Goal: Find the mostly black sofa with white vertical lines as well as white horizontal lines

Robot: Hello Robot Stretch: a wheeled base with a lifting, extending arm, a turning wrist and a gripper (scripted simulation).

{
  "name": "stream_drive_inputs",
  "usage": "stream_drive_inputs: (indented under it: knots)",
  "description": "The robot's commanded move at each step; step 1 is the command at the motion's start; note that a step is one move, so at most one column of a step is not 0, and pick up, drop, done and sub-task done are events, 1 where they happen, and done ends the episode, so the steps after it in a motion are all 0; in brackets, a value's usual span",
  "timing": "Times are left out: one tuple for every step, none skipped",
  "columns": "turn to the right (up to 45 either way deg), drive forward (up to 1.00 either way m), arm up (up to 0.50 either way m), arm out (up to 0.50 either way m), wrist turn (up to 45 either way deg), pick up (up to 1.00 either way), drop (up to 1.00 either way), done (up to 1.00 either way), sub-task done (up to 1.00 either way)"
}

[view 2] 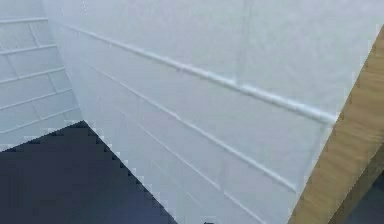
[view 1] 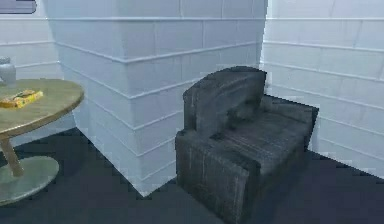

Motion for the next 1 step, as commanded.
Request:
stream_drive_inputs:
  knots:
    - [27.0, 0.0, 0.0, 0.0, 0.0, 0.0, 0.0, 0.0, 0.0]
